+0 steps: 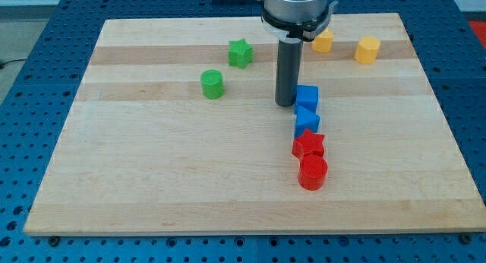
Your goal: Slide the green circle diagonally to the top left of the blue cube
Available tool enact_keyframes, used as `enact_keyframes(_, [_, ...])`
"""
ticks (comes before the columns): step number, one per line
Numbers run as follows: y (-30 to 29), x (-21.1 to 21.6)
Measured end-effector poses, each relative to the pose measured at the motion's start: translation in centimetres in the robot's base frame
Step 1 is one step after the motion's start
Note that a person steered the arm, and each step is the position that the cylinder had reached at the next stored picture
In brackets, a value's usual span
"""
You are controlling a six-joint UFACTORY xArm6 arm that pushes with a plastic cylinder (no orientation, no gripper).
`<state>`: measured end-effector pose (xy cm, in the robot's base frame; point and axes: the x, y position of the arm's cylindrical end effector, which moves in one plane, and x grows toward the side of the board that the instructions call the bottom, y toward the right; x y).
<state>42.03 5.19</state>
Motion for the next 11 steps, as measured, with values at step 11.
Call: enact_keyframes(11, [-10.5, -3.3])
